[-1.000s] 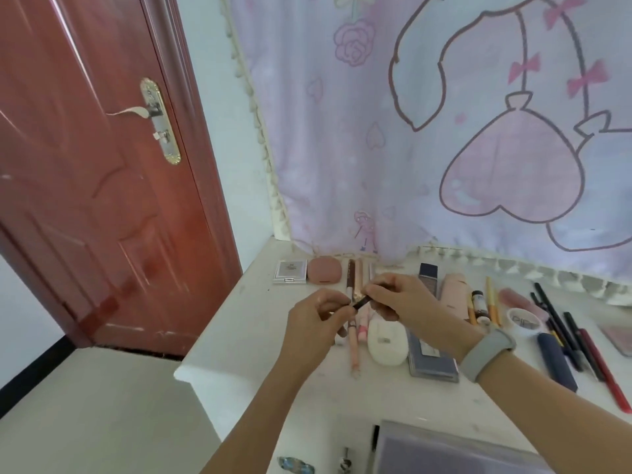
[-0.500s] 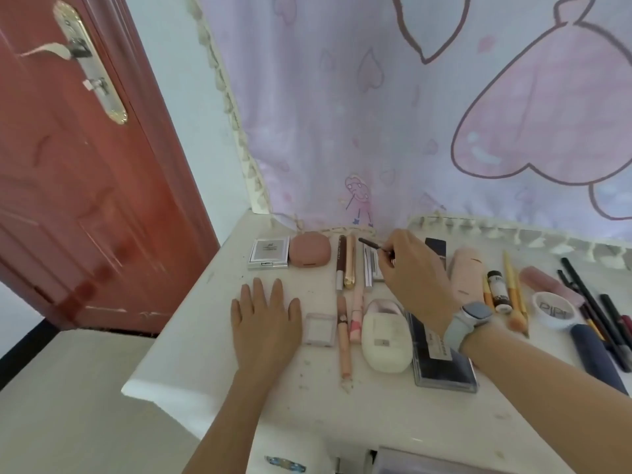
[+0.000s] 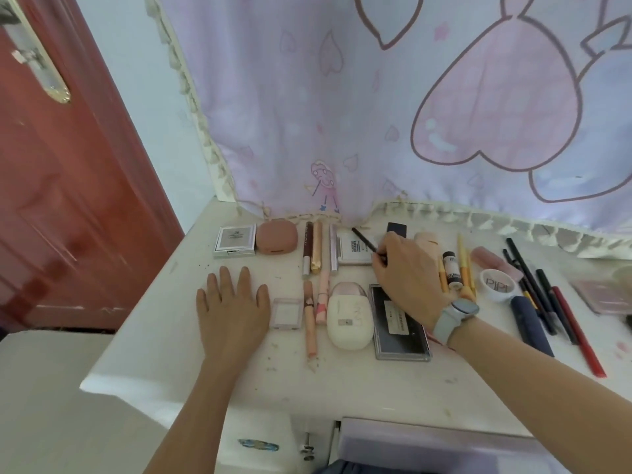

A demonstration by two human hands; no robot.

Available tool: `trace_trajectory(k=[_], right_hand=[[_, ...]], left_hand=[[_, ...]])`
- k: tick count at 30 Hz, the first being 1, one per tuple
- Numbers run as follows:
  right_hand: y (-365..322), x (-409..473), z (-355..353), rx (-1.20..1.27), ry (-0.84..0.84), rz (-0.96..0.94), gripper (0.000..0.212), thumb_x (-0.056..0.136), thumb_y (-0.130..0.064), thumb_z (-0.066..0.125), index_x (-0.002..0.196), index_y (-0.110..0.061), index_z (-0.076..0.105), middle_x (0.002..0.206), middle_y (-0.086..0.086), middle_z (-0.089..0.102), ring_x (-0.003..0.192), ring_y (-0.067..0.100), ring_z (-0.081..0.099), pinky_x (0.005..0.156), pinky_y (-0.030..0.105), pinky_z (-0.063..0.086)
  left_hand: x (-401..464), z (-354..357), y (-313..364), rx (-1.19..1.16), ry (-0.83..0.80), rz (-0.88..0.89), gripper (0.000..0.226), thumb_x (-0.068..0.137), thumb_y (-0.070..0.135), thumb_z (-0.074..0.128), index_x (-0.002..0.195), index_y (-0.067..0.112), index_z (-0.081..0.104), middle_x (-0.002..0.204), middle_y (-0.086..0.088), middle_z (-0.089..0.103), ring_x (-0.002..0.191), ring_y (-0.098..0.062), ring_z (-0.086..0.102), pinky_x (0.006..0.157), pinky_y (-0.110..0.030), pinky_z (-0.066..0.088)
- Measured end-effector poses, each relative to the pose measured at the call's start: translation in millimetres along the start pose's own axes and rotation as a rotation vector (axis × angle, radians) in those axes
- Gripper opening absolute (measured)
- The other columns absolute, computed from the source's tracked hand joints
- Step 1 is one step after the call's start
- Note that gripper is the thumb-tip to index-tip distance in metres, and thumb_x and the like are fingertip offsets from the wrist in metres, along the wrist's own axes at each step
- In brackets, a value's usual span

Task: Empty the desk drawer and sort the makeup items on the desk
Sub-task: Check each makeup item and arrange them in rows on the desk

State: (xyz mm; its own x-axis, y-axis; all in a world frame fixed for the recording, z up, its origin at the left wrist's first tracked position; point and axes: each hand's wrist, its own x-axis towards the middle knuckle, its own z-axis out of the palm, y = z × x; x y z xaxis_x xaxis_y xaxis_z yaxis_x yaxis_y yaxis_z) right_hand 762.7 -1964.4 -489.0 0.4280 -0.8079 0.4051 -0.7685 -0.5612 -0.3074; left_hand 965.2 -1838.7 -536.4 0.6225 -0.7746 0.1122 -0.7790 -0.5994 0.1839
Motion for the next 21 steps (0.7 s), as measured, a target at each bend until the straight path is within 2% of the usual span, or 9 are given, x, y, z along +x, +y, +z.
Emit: trace_trajectory(k=[3, 6, 9, 14, 18, 21], right_hand=[[-18.5, 4.5, 9.6, 0.019, -0.002, -0.021, 0.015, 0.093, -0.023, 0.047, 0.093, -0.008, 0.051, 0.087, 0.005, 0.059, 0.075, 0.018, 0.05, 0.067, 0.03, 0.042], [-34.1, 11.0, 19.5, 0.079, -0.079, 0.009, 0.017, 0.092, -0.024, 0.047, 0.096, -0.009, 0.051, 0.089, 0.007, 0.061, 0.079, 0.022, 0.055, 0.07, 0.033, 0.046], [-42.2, 15.7, 26.8, 0.152, -0.11, 0.02, 0.02, 0.091, -0.027, 0.05, 0.101, -0.01, 0.054, 0.092, 0.005, 0.062, 0.083, 0.021, 0.055, 0.072, 0.031, 0.046], [-35.1, 22.8, 30.9, 0.017, -0.133, -0.098, 0.028, 0.091, -0.034, 0.046, 0.097, -0.014, 0.064, 0.086, 0.003, 0.06, 0.082, 0.019, 0.053, 0.071, 0.032, 0.045], [-26.1, 37.6, 32.4, 0.056, -0.165, -0.208, 0.022, 0.09, -0.023, 0.048, 0.093, -0.011, 0.066, 0.088, 0.005, 0.06, 0.085, 0.02, 0.052, 0.077, 0.032, 0.043], [-31.7, 52.7, 36.0, 0.14, -0.189, -0.275, 0.02, 0.089, -0.02, 0.05, 0.098, -0.01, 0.065, 0.097, 0.005, 0.061, 0.094, 0.022, 0.052, 0.082, 0.031, 0.04]], left_hand=[[-1.1, -1.3, 0.8, -0.011, -0.004, -0.003, 0.057, 0.096, 0.045, 0.023, 0.147, 0.021, 0.015, 0.155, -0.012, 0.009, 0.143, -0.029, 0.005, 0.115, -0.043, 0.003], [-1.8, -2.6, 2.2, -0.008, 0.001, -0.004, 0.057, 0.096, 0.044, 0.024, 0.147, 0.021, 0.017, 0.155, -0.013, 0.01, 0.143, -0.029, 0.005, 0.115, -0.043, 0.003], [-1.9, -2.5, 1.8, 0.0, -0.001, -0.002, 0.056, 0.096, 0.044, 0.022, 0.147, 0.021, 0.015, 0.155, -0.012, 0.009, 0.143, -0.029, 0.004, 0.115, -0.043, 0.003], [1.4, 2.8, -1.0, 0.002, -0.013, -0.006, 0.057, 0.096, 0.046, 0.018, 0.148, 0.023, 0.01, 0.156, -0.01, 0.004, 0.143, -0.027, 0.0, 0.116, -0.042, 0.0], [1.2, 5.1, -1.6, 0.03, 0.003, -0.011, 0.068, 0.086, 0.051, 0.0, 0.148, 0.024, 0.008, 0.156, -0.009, 0.004, 0.143, -0.026, 0.0, 0.115, -0.041, 0.0], [0.2, 4.7, -0.7, 0.024, 0.008, -0.01, 0.082, 0.074, 0.054, -0.013, 0.148, 0.025, 0.007, 0.156, -0.008, 0.003, 0.144, -0.025, -0.001, 0.115, -0.04, -0.001]])
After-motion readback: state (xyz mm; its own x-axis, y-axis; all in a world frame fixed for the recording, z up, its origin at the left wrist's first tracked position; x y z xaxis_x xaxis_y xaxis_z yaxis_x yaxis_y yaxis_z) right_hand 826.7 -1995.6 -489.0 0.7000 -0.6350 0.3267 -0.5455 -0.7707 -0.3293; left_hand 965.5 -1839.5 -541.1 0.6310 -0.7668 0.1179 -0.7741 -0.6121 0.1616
